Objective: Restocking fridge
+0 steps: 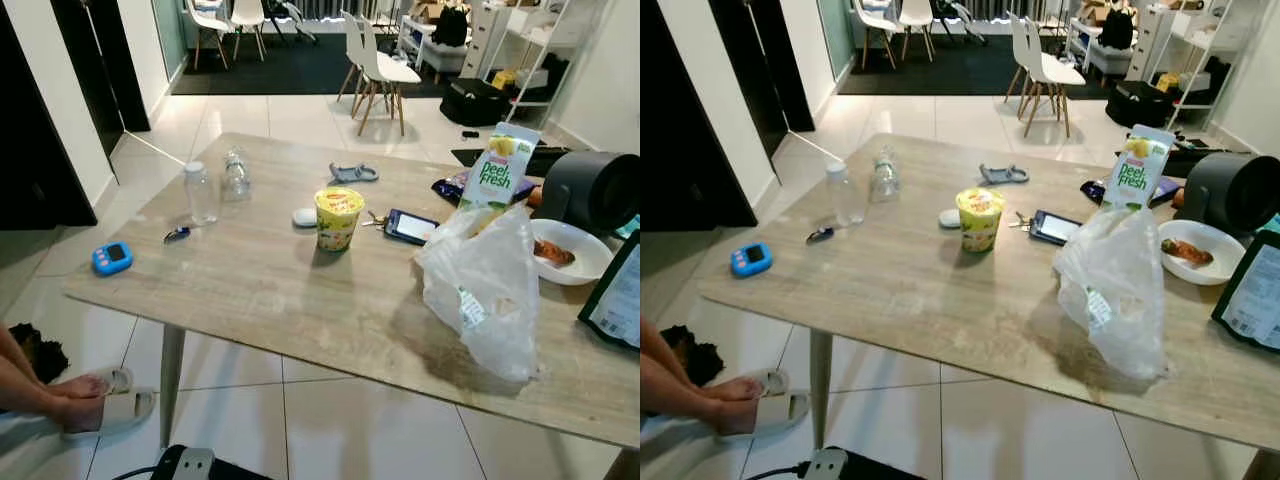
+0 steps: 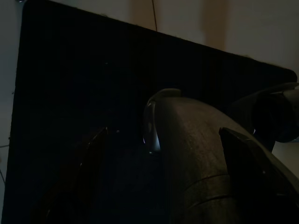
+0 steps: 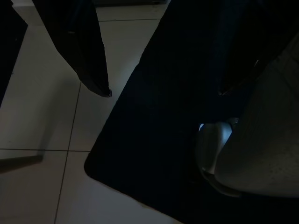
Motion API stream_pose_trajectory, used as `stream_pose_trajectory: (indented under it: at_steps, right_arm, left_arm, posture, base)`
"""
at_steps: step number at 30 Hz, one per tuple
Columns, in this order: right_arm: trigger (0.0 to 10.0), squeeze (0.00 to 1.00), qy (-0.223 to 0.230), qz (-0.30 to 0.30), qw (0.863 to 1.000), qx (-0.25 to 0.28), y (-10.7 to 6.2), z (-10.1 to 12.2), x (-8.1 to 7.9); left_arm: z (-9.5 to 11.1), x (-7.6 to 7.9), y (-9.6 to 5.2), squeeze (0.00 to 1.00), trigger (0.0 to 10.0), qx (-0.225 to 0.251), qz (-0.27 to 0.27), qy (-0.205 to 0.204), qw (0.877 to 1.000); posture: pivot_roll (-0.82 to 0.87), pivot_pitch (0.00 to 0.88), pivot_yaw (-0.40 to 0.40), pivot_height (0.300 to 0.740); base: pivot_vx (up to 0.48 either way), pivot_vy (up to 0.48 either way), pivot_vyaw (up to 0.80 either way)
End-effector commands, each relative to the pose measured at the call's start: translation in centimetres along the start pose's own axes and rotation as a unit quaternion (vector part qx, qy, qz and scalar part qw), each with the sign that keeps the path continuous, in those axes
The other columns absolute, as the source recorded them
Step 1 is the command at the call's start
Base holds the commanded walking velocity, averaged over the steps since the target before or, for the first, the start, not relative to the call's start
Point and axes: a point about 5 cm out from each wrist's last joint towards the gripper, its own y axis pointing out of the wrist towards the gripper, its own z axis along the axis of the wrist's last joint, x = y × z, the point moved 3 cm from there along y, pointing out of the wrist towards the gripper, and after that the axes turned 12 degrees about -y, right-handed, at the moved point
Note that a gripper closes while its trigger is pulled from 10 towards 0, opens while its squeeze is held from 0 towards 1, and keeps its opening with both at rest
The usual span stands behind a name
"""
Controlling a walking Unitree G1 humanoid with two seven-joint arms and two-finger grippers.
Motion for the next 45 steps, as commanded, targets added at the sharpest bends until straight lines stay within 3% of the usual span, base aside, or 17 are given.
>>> stream_pose_trajectory:
  at_steps: [1,14,20,38,40,43,44,45]
  right_arm:
    - [10.0,0.00,0.003,-0.002,1.000,0.001,0.0,0.1,0.1]
    - [10.0,0.00,0.004,-0.001,1.000,-0.005,0.0,-0.1,0.0]
    - [10.0,0.00,0.004,-0.002,1.000,-0.011,0.0,-0.4,0.0]
    - [10.0,0.00,-0.002,-0.002,1.000,-0.017,-0.1,-0.9,0.0]
    - [10.0,0.00,-0.010,-0.014,0.999,-0.028,-0.2,-1.6,0.5]
    - [10.0,0.00,-0.014,-0.016,0.999,-0.030,-0.3,-1.7,0.7]
    - [10.0,0.00,-0.017,-0.021,0.999,-0.032,-0.3,-1.7,1.1]
    - [10.0,0.00,-0.017,-0.021,0.999,-0.032,-0.3,-1.7,1.1]
  left_arm:
    - [-0.3,-0.1,0.0,0.00,10.0,-0.009,0.000,0.006,1.000]
    - [-0.5,-0.1,-0.1,0.00,10.0,-0.012,0.000,0.005,1.000]
    - [-0.4,-0.3,-0.1,0.00,10.0,-0.008,0.012,0.000,1.000]
    - [-0.9,-0.6,-0.2,0.00,10.0,-0.012,0.020,0.002,1.000]
    - [-1.2,-2.8,-0.9,0.00,10.0,-0.002,0.067,-0.018,0.998]
    - [-1.2,-3.5,-1.2,0.00,10.0,0.002,0.083,-0.027,0.996]
    - [-1.2,-4.9,-1.7,0.00,10.0,0.009,0.111,-0.044,0.993]
    - [-1.2,-4.9,-1.7,0.00,10.0,0.009,0.111,-0.044,0.993]
  posture:
    - [0.05,0.000,-0.021,0.740]
    - [0.05,0.000,-0.020,0.740]
    - [0.05,0.000,-0.020,0.740]
    - [0.06,0.000,-0.021,0.740]
    - [0.06,0.000,-0.023,0.740]
    - [0.06,0.000,-0.023,0.740]
    - [0.07,0.000,-0.027,0.740]
    - [0.07,0.000,-0.027,0.740]
  base:
    - [0.296,0.000,0.00]
    - [0.295,0.000,-0.04]
    - [0.000,0.000,-0.75]
    - [0.000,0.000,0.00]
    - [0.000,0.000,0.00]
    - [0.000,0.000,0.00]
    - [0.000,0.000,0.00]
    - [0.000,0.000,0.00]
